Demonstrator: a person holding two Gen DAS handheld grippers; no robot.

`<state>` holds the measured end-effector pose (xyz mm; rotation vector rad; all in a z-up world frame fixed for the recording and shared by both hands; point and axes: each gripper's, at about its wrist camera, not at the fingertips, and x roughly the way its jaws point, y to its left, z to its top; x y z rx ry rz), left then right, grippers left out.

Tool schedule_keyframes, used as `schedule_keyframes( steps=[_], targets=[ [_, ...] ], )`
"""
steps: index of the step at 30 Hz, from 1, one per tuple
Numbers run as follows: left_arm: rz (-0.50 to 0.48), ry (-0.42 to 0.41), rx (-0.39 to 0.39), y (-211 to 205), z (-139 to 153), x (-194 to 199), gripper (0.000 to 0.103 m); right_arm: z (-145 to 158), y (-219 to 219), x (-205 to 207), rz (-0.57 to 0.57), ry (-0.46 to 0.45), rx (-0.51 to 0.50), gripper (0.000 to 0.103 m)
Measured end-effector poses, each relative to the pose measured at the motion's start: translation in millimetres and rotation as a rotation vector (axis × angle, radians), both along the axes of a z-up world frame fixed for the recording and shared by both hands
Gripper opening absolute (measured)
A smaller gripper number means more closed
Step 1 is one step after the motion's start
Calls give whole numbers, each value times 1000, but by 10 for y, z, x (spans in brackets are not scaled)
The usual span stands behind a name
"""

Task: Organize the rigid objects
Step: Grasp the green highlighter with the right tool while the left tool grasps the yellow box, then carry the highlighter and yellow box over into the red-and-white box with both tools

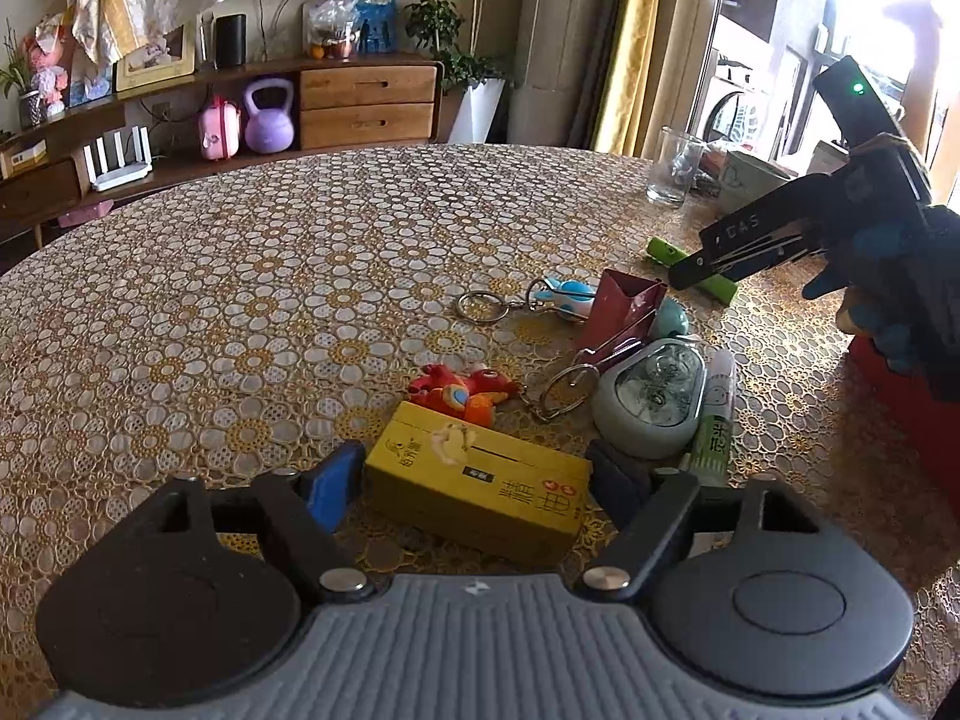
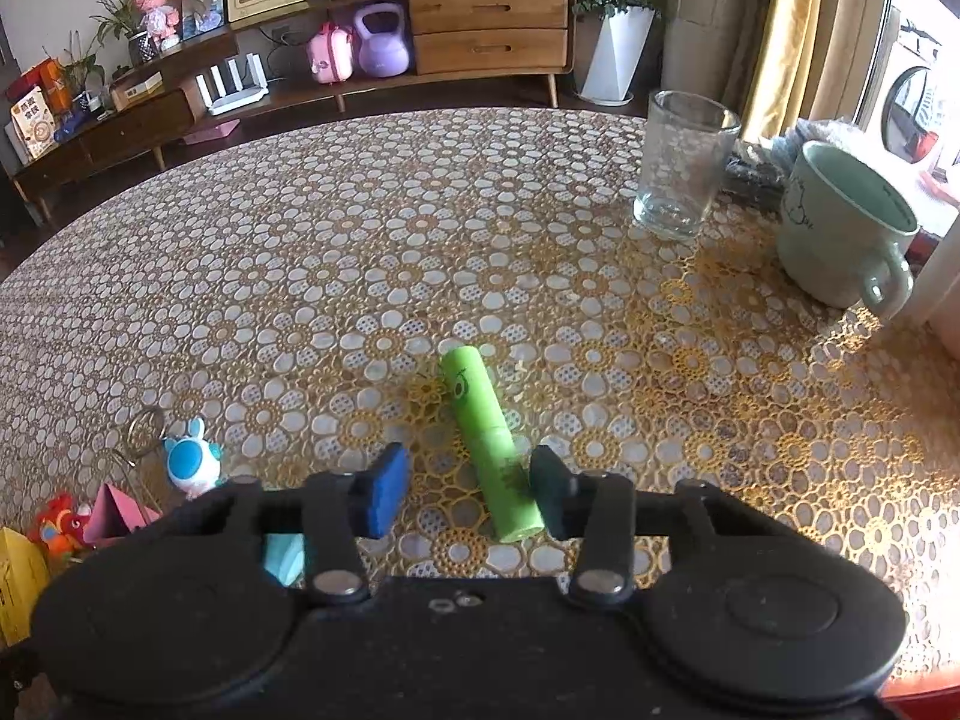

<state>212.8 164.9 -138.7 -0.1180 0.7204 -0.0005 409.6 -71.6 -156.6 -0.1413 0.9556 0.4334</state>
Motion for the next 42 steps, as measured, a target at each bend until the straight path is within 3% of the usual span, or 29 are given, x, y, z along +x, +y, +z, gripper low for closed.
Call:
schedule_keyframes(
  steps=[4,6,9,17,25,42],
  targets=[
    [6,-5,2,-16,0,-13,78,-7,6,-11,6,-15,-3,34],
    [12,-7,3,-19,2,-22,77,-7,30,-20,17,-22,-12,20],
    [24,-10,9,-36,6,-34,77,8,44,-68,20,-31,-20,16],
    [55,-1,8,-31,23,-51,76,77,33,-212,-18,-33,-1,15],
    [86,4,-28,-20,147,-104,76,324,-111,-529,-42,-14,105,15],
    [25,-40,-49,-498,925,-406,76,1172,-741,-1365,-36,-66,246,15]
  ],
)
